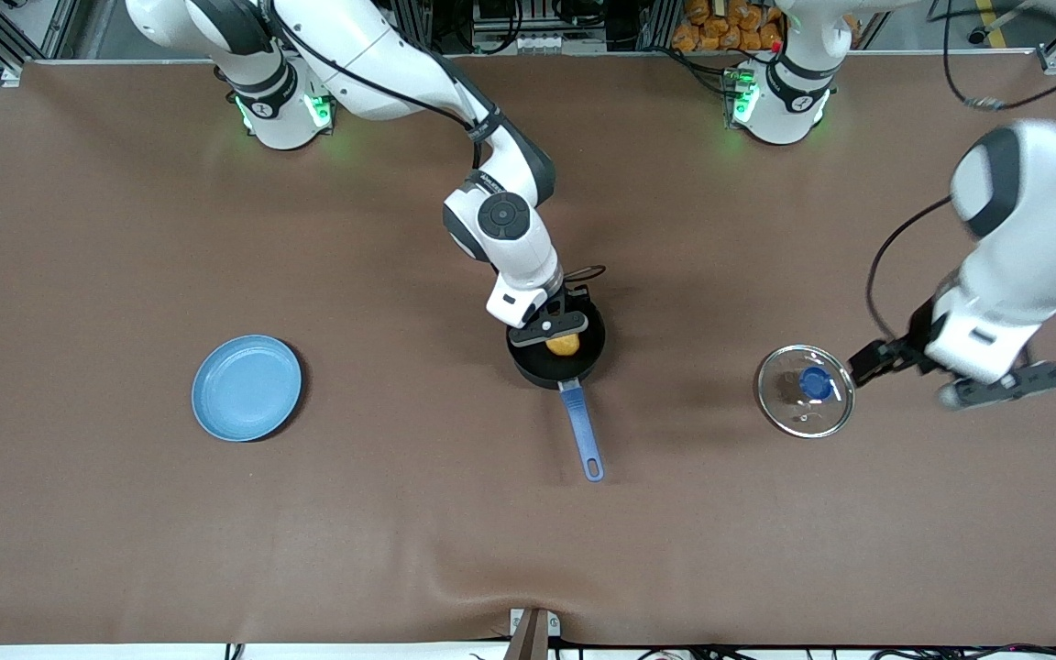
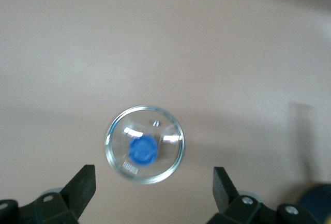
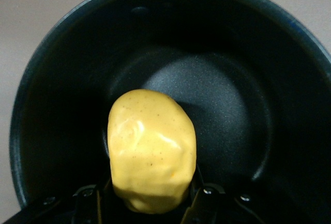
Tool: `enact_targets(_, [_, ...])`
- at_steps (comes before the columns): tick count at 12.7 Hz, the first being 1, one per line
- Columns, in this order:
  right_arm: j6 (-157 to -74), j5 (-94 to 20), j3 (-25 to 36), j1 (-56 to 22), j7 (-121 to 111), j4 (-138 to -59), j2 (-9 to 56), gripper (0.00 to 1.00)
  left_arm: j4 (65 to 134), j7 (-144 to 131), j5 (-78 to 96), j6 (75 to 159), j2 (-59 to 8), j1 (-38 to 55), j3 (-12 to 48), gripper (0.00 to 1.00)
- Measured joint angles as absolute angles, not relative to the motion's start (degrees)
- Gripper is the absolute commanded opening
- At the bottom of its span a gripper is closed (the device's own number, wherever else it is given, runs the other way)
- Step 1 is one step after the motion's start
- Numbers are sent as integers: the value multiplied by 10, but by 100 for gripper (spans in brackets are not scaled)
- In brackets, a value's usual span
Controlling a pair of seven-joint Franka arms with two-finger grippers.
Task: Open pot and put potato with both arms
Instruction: 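Open the right gripper to drop the potato while the left gripper withdraws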
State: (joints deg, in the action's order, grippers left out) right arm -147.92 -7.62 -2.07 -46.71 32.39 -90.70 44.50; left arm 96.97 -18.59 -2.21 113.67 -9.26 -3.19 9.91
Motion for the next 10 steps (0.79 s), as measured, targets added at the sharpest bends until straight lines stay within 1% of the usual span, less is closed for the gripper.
enact_targets(2, [-1480,-76,-20,-467,324,-907,445,60,908,-186,-20,1035,-68,-32,101,100])
enact_targets(3, [-1480,-76,-20,-467,324,-907,445,77,879,-186,-16,989,-63,-32,102,100])
enact_targets(4, [-1480,-76,-20,-467,324,-906,445,86,855,-185,-13,957,-61,-33,102,100])
enact_targets(6, [-1482,-76,-19,-467,326,-903,445,96,823,-157,-3,910,-56,-45,101,100])
enact_targets(7, [-1482,-76,-18,-467,326,-900,445,100,821,-141,0,888,-48,-52,101,100])
enact_targets(10, [-1483,-76,-14,-467,326,-889,445,100,843,-128,7,862,-16,-54,101,100])
